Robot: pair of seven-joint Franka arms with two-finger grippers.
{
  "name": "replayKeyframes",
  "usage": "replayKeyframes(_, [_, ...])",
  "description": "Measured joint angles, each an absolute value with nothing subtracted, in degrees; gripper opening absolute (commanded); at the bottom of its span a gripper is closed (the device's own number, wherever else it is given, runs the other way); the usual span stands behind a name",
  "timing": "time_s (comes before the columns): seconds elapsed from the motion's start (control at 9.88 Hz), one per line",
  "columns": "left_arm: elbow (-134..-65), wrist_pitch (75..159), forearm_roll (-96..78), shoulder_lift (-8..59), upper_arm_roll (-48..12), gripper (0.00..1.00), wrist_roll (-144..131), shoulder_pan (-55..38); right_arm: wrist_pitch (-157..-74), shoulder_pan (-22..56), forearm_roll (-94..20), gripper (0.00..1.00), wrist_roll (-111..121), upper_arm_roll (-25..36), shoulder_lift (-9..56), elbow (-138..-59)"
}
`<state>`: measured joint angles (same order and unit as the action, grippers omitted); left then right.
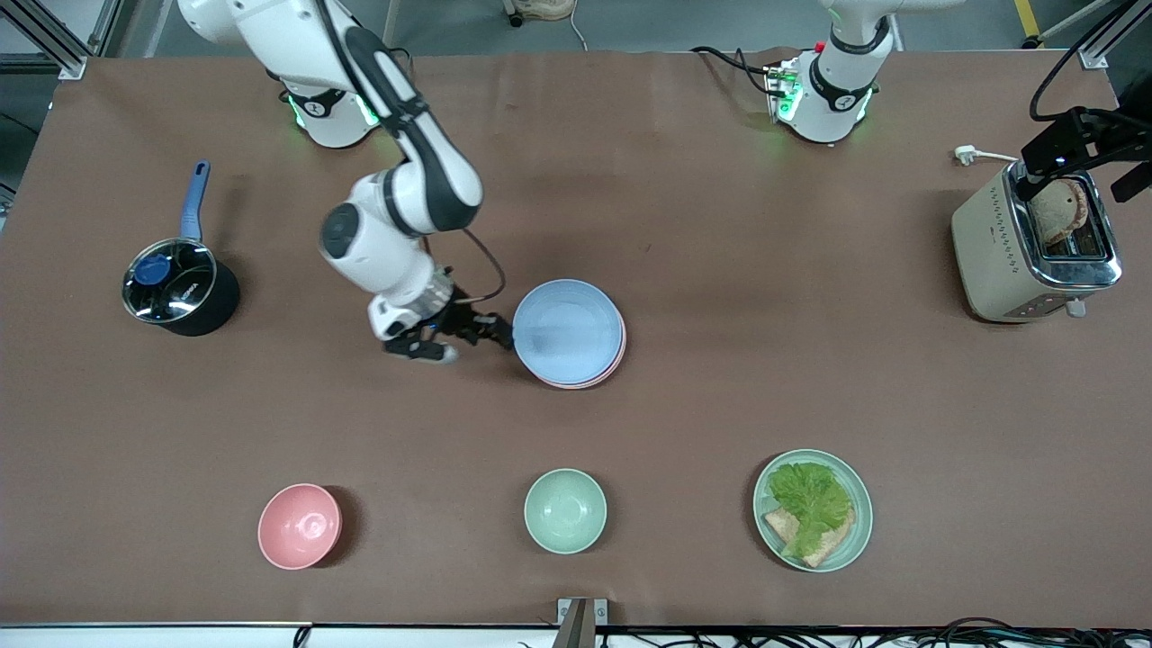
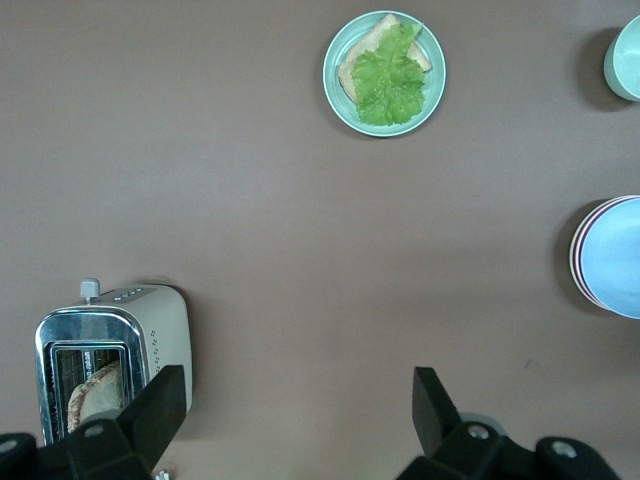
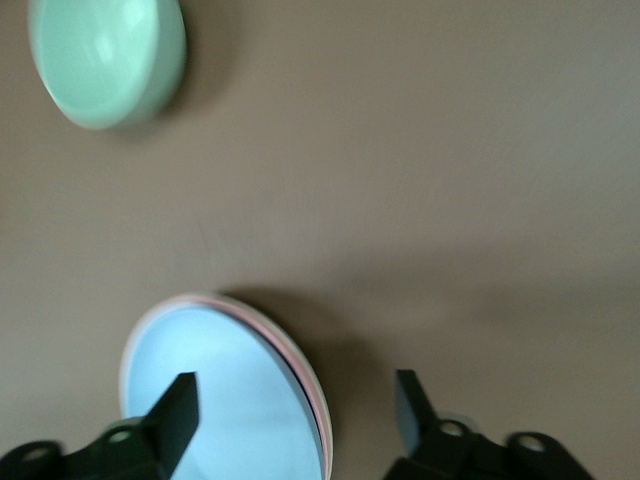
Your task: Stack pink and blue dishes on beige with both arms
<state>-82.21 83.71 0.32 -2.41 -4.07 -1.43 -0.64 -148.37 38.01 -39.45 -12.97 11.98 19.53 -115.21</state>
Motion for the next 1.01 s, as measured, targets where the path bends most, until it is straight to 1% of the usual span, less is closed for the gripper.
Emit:
replayKeyframes(0.2, [-82.6, 83.6, 0.3, -2.4, -3.4, 1.00, -2.7, -1.9, -141.0, 37.1, -31.0, 1.00, -12.9, 20.4, 11.9, -115.0])
replayKeyframes(0.3, [-82.6, 83.6, 0.3, -2.4, -3.1, 1.00, -3.5, -2.6, -137.8, 36.1, -26.4, 1.00, -12.9, 22.7, 8.7, -114.9])
replayKeyframes(0.41, [-82.6, 83.5, 0.3, -2.4, -2.9, 1.00, -3.8, -2.9, -133.0, 33.7, -20.2, 1.00, -12.9, 23.3, 5.8, -114.1])
replayKeyframes(0.51, [-82.6, 83.4, 0.3, -2.4, -2.8, 1.00, -3.9, -2.9, -125.7, 30.9, -14.1, 1.00, -13.5, 23.4, 3.8, -111.2])
replayKeyframes(0.71, [-82.6, 82.8, 0.3, -2.4, -2.4, 1.00, -4.1, -2.9, -108.5, 25.5, -6.2, 1.00, -15.6, 22.9, 1.9, -100.7])
replayKeyframes(0.81, [-82.6, 82.7, 0.1, -2.4, -2.1, 1.00, -4.1, -2.9, -103.6, 22.7, -3.5, 1.00, -15.8, 21.3, 1.3, -96.8])
replayKeyframes(0.91, [-82.7, 82.5, -0.1, -2.4, -1.7, 1.00, -4.1, -2.9, -99.6, 17.8, -0.4, 1.00, -15.8, 17.3, 0.6, -93.7])
replayKeyframes(1.01, [-82.7, 82.4, -0.1, -2.4, -1.5, 1.00, -4.1, -2.9, -94.5, 10.8, 1.8, 1.00, -16.1, 11.1, 0.1, -90.4])
